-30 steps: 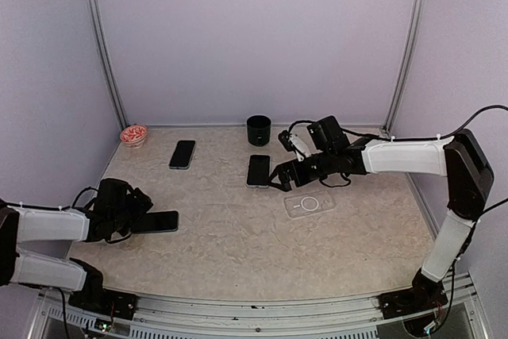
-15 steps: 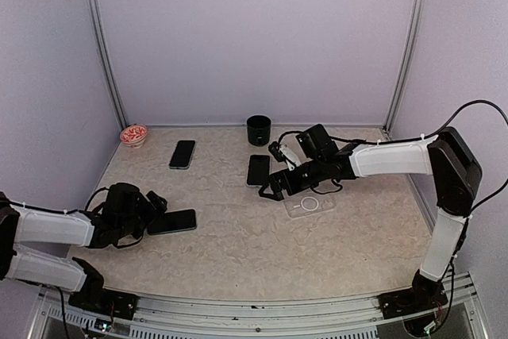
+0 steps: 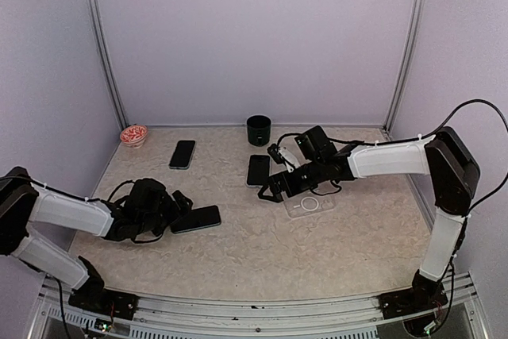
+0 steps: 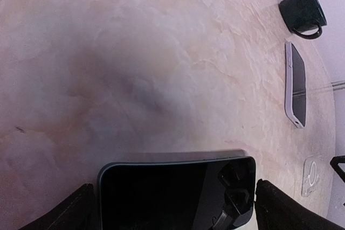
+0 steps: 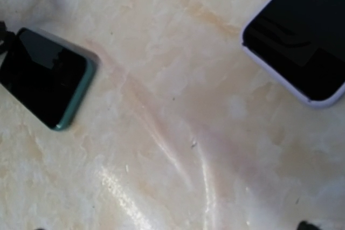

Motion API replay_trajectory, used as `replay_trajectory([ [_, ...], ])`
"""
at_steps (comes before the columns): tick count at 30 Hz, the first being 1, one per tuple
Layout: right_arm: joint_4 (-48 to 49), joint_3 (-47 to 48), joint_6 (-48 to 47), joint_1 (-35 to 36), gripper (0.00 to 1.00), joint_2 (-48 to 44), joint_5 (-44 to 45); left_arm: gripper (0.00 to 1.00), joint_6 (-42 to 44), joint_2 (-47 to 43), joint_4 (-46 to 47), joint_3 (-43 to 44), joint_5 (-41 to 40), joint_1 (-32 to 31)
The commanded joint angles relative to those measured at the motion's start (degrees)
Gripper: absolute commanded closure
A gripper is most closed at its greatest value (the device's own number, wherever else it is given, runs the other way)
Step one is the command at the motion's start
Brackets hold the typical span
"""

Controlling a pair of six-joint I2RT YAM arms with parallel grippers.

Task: Put the phone into the phone case
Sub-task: Move the phone to the center of the board, then pick up the phone at the center of the board.

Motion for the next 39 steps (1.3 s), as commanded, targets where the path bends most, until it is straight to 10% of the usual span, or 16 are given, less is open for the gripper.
replay_trajectory([
  [1, 0.2, 0.5, -0.2, 0.7, 0.0, 1.0, -0.4, 0.01, 0.3, 4.3, 0.2, 2.4, 3.0, -3.0],
  [19, -1.9, -2.1, -4.3, 0.5, 0.0, -1.5, 2.1, 0.01, 10.4, 18.5, 1.5, 16.2, 7.5, -7.2],
  [39, -3.4, 4.4, -49.1, 1.6, 0.0, 5.6, -11.4, 0.01, 14.9, 2.1, -3.5, 10.4, 4.4, -4.4],
])
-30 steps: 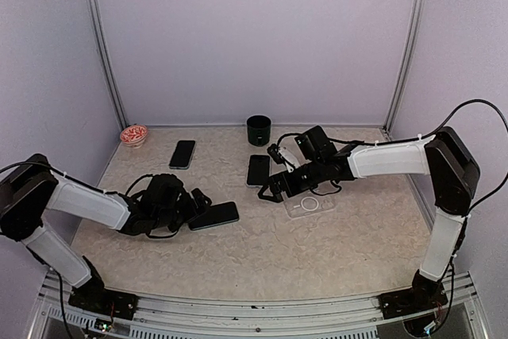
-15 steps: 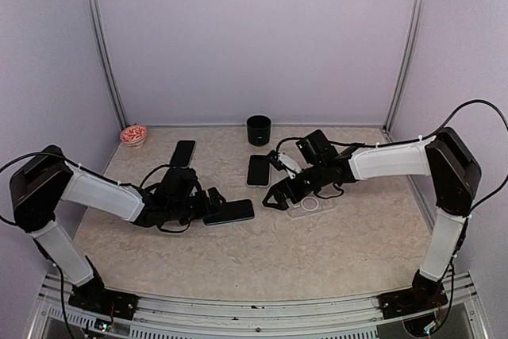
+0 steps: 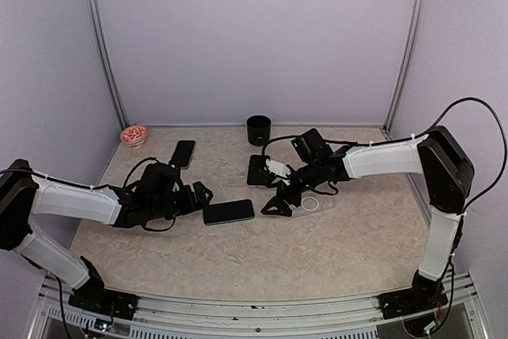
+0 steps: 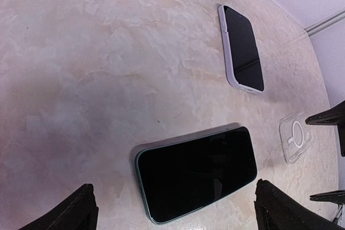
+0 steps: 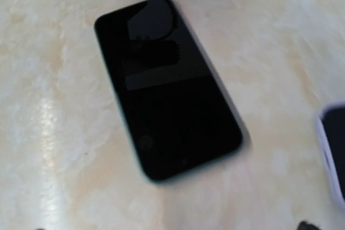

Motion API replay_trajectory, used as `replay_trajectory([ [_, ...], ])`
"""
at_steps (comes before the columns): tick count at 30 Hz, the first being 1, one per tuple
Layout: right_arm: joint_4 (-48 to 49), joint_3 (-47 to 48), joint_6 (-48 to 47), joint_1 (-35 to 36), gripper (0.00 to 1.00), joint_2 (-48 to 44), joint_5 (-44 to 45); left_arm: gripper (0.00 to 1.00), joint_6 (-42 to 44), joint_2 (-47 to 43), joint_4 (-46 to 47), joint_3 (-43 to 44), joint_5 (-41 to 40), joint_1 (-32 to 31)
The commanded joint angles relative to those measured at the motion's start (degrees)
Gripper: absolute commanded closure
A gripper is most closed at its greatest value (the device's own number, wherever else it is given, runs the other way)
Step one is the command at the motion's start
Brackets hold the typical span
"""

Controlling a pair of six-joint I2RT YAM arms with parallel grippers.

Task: Put the phone into the phone case
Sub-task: Pick up the phone at the center of the board.

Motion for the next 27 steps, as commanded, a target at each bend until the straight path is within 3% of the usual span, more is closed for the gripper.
replay_trajectory([
  [1, -2.9, 5.4, -11.2, 1.7, 0.0, 6.2, -3.6, 0.01, -0.3, -2.8, -0.5, -1.5, -0.1, 0.2],
  [10, -6.2, 13.5, -18.8, 2.2, 0.0, 14.1, -7.8, 0.01, -1.6, -8.5, -2.1, -3.9, -1.7, 0.5],
  [27, -11.7, 25.0, -20.5, 2.3, 0.0, 26.1, -9.3, 0.01, -3.0, -14.7, -3.3, -6.3, -3.2, 1.1],
])
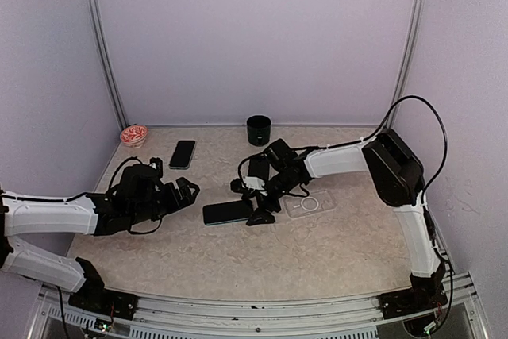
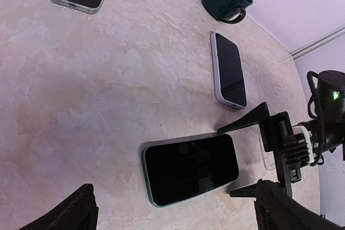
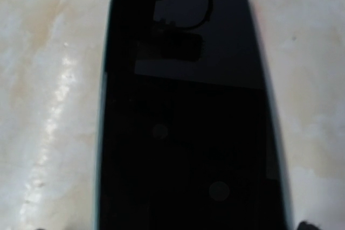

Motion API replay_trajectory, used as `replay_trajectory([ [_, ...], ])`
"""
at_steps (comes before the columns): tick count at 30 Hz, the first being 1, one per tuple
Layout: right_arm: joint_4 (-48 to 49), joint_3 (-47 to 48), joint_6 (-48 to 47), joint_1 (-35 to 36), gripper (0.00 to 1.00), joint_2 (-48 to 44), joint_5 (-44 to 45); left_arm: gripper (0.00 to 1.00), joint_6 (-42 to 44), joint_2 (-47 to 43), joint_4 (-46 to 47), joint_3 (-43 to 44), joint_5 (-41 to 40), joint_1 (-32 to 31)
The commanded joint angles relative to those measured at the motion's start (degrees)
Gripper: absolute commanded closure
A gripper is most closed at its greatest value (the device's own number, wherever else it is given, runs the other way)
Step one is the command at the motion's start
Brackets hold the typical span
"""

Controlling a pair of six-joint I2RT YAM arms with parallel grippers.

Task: Put the phone into the phone case
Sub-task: Pick up the phone at the center of the board.

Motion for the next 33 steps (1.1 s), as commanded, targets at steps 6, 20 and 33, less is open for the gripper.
replay_trajectory([
  [6, -2.4, 4.0, 0.2, 0.4, 0.02, 4.6, -1.8, 0.01, 0.0, -0.2, -0.1, 0.2, -0.5, 0.6],
  [20, -1.3, 1.5, 2.8, 0.4, 0.34, 4.2, -2.8, 0.01, -0.2, -0.3, 0.0, 0.2, 0.2, 2.0],
  [33, 13.2, -8.3, 7.9, 0.6, 0.45, -6.7, -2.4, 0.01, -1.2, -0.1, 2.4, -2.4, 1.8, 2.3],
])
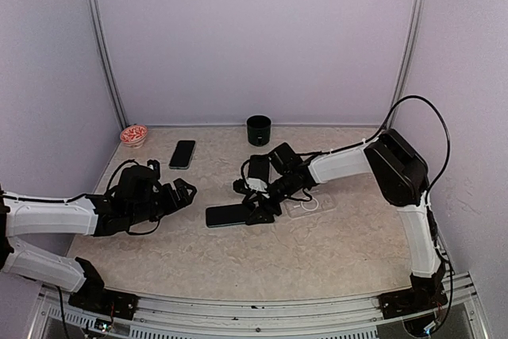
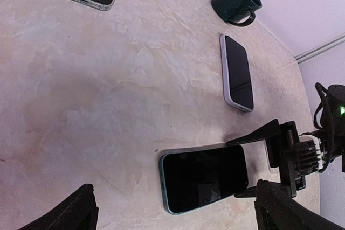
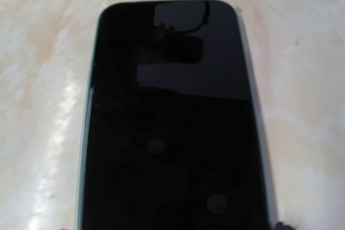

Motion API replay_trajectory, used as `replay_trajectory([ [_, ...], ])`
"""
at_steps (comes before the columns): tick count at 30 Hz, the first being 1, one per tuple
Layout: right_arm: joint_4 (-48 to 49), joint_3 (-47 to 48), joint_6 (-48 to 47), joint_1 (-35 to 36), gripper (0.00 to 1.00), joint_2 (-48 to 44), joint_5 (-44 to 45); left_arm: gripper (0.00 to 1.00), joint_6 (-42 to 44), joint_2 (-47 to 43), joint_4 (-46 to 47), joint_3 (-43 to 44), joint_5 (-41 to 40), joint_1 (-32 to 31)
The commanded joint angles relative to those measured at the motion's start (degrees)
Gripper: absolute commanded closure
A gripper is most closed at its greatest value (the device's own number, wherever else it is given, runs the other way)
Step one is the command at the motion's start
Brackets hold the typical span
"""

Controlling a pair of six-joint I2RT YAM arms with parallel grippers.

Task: Put the phone into the phone case
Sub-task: Pick up the phone at the center of the board, then pass from the right arm to the left

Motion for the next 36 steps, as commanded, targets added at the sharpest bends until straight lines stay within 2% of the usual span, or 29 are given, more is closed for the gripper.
replay_trajectory([
  [1, 7.0, -4.4, 3.3, 0.6, 0.45, -6.6, 0.1, 0.01, -0.6, 0.1, 2.1, -1.5, 1.2, 0.4],
  [14, 19.8, -14.8, 5.5, 2.4, 0.46, -16.3, 6.2, 0.01, 1.1, 2.5, 10.0, -3.3, 8.1, 0.6],
  [26, 22.8, -19.3, 4.9, 5.1, 0.46, -23.2, 8.5, 0.02, 2.2, 6.1, 20.9, -3.9, 20.5, 0.9],
  [36, 24.3, -21.6, 4.2, 6.4, 0.46, -24.6, 9.5, 0.15, 1.2, 9.1, 28.1, -3.4, 28.7, 0.7],
])
